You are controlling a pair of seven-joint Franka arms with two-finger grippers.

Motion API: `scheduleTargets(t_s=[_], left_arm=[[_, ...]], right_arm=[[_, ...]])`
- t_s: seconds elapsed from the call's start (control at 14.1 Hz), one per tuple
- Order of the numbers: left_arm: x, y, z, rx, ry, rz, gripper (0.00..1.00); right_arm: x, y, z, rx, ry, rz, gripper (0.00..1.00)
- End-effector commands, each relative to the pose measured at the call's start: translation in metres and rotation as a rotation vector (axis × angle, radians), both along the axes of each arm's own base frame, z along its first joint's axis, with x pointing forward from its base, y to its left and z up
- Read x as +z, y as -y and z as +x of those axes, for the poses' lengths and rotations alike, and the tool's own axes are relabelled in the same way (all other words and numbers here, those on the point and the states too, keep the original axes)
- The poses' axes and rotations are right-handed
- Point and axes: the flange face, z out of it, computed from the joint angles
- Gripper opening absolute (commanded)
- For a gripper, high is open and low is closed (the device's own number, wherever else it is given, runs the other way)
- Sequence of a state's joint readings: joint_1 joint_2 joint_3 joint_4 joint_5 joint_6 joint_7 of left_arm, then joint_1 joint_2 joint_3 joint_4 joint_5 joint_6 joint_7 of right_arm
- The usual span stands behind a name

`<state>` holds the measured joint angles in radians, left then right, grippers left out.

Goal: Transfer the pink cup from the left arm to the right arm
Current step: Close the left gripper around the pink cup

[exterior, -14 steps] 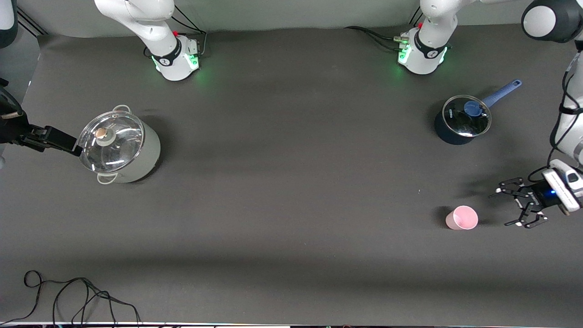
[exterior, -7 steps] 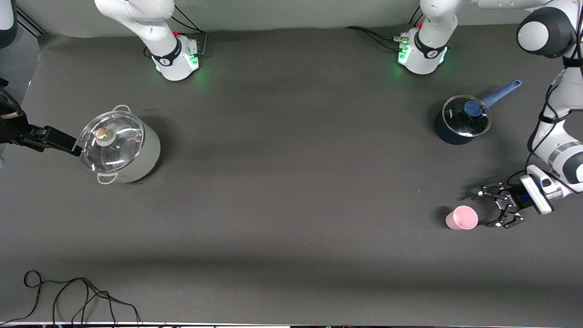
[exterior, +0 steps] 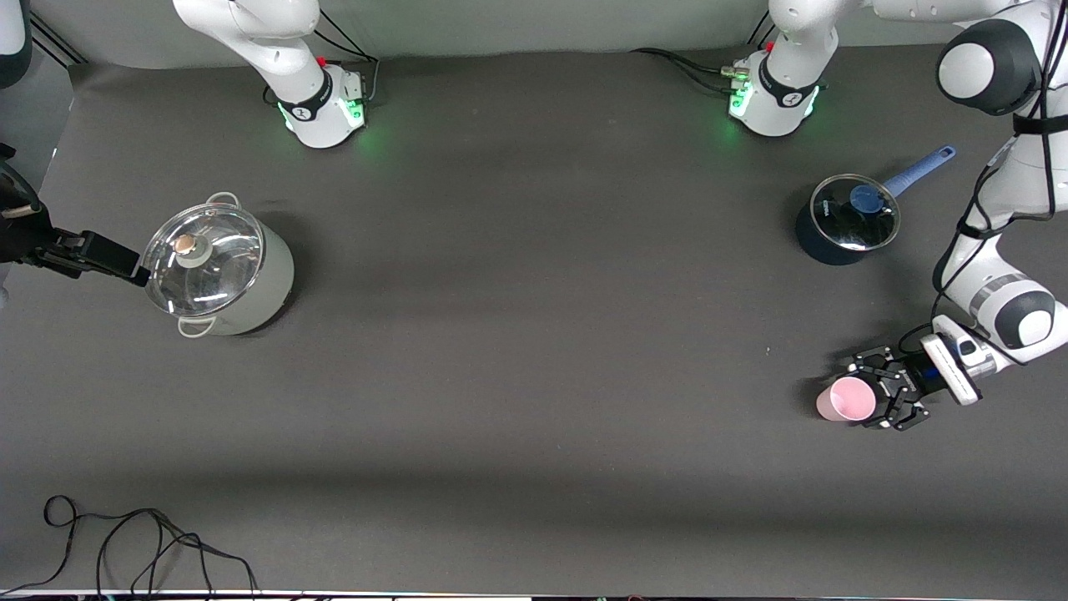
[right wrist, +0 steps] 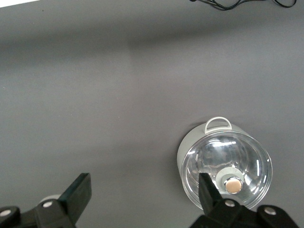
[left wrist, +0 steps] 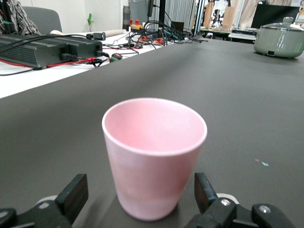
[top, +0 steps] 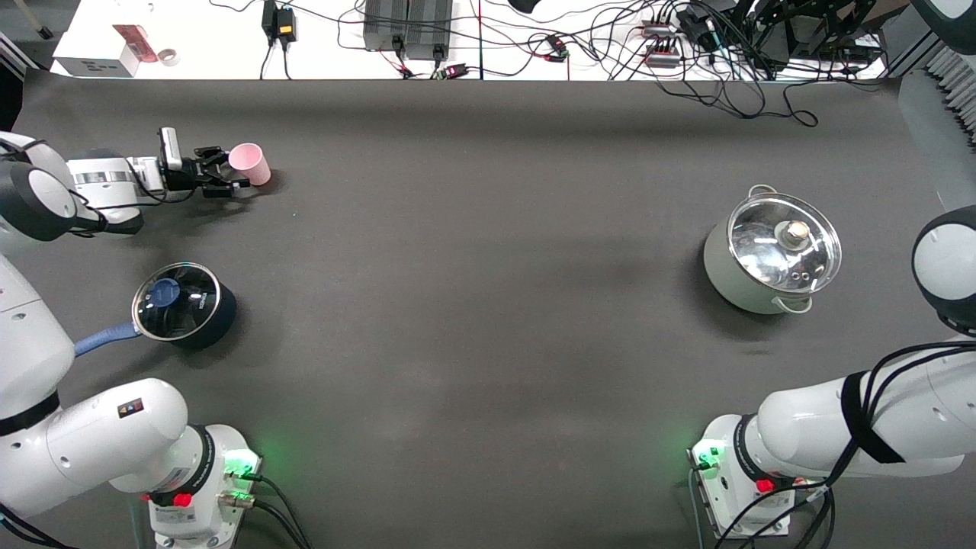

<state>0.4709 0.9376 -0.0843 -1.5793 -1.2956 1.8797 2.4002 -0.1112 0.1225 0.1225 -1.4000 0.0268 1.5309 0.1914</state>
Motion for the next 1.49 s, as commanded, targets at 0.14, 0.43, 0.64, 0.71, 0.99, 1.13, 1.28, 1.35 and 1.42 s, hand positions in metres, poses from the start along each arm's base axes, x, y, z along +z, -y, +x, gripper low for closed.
scheduleTargets(t_s=[0.14,0.43,0.64,0.71,0.99,1.13,1.28,1.35,1.42], left_arm=[[-0.005,0.014,0.001,0.004,0.039,0.025,1.0],[-0.01,0.018,0.0,-0.004,0.069,0.03,0.9],[-0.009,0.018,0.001,-0.004,0.07,0.03,0.6],[-0.009,0.018,0.0,-0.006,0.07,0.03,0.48],[-0.001,0.021,0.005,-0.012,0.083,0.038,0.33],[0.018,0.031,0.013,-0.02,0.098,0.046,0.32],[0.053,0.06,0.016,0.027,0.124,0.026,0.29],[0.07,0.078,0.017,0.042,0.136,0.019,0.28],[0.086,0.097,0.015,0.053,0.144,0.011,0.28]], right_arm=[[0.003,0.002,0.0,0.015,0.0,-0.016,1.0],[0.002,0.004,0.0,0.012,-0.003,-0.016,1.0],[0.001,0.004,0.0,0.012,-0.005,-0.016,1.0],[0.001,0.004,0.0,0.013,-0.005,-0.015,1.0],[0.001,0.004,0.0,0.011,-0.005,-0.015,1.0],[0.0,0.005,0.0,0.01,-0.006,-0.015,1.0],[0.0,0.005,0.0,0.009,-0.006,-0.015,1.0],[0.0,0.005,0.0,0.011,-0.009,-0.015,1.0],[-0.002,0.005,0.0,0.011,-0.014,-0.014,1.0]])
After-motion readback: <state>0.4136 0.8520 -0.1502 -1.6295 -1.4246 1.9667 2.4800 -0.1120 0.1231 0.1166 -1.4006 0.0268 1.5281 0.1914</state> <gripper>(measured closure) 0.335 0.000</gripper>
